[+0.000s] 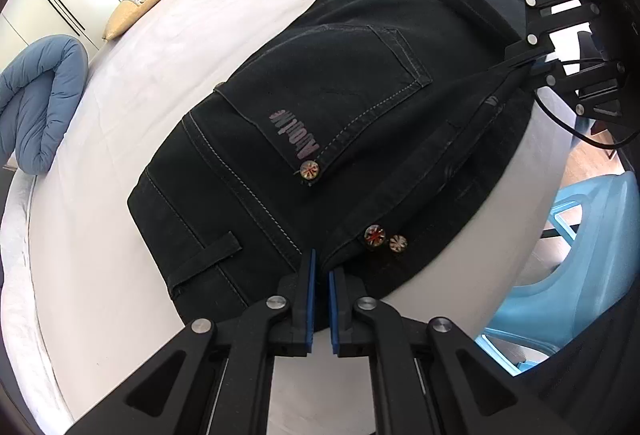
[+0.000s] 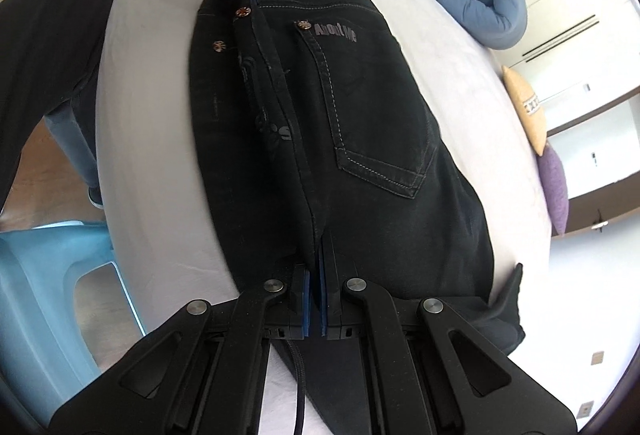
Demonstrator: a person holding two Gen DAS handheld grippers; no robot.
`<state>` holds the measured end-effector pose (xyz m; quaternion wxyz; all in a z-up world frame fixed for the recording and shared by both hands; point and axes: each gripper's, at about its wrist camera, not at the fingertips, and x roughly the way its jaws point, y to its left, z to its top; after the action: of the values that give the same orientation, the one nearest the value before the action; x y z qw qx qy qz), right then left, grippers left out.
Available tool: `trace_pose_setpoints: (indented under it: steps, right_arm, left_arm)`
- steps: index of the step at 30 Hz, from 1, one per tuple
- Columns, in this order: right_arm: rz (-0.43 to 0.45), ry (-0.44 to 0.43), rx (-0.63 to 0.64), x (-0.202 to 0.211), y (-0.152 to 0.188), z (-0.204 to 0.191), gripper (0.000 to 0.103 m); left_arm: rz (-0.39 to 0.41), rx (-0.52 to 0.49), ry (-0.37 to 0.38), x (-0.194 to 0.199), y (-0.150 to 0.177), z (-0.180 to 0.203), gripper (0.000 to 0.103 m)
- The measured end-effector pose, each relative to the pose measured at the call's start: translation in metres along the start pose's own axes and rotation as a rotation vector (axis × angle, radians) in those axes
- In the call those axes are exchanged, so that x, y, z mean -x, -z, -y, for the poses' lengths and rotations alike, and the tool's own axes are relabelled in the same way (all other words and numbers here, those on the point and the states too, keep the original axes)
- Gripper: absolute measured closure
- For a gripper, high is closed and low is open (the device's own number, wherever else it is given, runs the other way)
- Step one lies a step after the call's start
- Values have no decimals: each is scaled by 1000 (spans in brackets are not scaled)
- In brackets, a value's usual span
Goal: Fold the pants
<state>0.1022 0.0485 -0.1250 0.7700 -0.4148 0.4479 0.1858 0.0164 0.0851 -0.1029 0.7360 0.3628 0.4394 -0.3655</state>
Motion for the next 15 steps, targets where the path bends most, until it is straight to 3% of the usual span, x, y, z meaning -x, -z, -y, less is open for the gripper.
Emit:
trace_pose_setpoints:
  steps: [15]
  right_arm:
    - [-13, 18, 34, 2, 8, -21, 101]
  left_arm:
    - [6, -7, -13, -4, 11, 14, 97]
